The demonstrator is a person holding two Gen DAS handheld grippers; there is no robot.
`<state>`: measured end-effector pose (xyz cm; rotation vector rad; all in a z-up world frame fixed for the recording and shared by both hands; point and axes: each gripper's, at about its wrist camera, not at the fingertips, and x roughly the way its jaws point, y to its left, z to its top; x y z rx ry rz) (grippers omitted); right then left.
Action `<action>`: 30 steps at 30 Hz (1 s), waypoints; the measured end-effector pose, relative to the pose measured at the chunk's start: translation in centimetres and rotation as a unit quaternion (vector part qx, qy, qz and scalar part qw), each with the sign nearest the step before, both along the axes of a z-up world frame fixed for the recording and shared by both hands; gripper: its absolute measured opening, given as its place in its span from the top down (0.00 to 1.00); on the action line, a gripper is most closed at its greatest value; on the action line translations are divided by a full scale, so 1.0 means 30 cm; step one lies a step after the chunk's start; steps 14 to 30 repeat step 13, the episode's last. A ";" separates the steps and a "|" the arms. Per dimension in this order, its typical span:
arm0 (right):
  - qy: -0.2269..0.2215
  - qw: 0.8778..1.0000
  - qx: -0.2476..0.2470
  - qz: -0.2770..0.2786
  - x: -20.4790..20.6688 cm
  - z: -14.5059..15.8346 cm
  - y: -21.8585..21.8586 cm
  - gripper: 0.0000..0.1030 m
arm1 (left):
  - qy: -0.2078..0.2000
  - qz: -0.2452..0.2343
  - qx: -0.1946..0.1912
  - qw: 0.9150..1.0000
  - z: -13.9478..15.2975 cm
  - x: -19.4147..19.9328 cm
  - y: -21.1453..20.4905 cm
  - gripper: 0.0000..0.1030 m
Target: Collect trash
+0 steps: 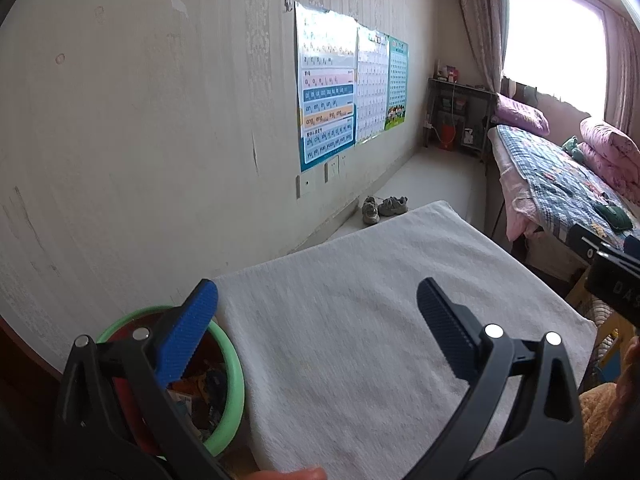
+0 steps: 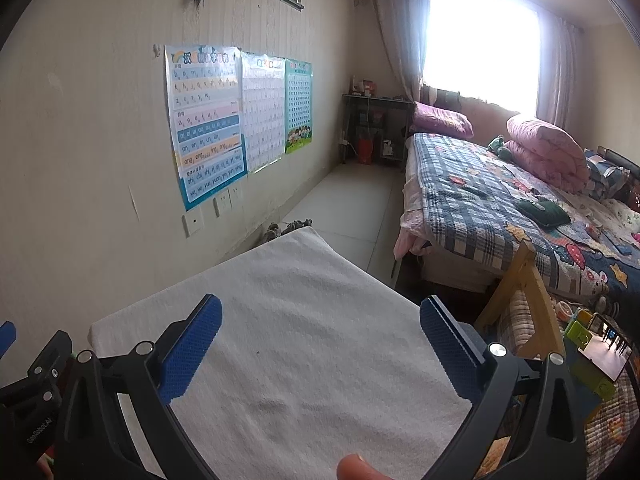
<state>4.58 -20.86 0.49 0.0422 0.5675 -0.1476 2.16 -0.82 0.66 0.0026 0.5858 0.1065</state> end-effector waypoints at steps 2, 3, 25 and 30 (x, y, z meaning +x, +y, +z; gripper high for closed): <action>0.010 1.000 0.002 0.001 0.011 -0.027 -0.008 0.07 | 0.005 0.001 -0.003 1.000 -0.010 0.007 0.004 0.05; 0.017 1.000 0.003 0.002 0.019 -0.043 -0.009 0.07 | 0.008 0.002 -0.008 1.000 -0.018 0.008 0.008 0.05; 0.168 0.980 -0.012 -0.103 0.285 -0.551 -0.346 0.07 | 0.059 0.035 0.015 0.998 -0.125 -0.002 0.132 0.05; 0.168 0.980 -0.012 -0.103 0.285 -0.551 -0.346 0.07 | 0.059 0.035 0.015 0.998 -0.125 -0.002 0.132 0.05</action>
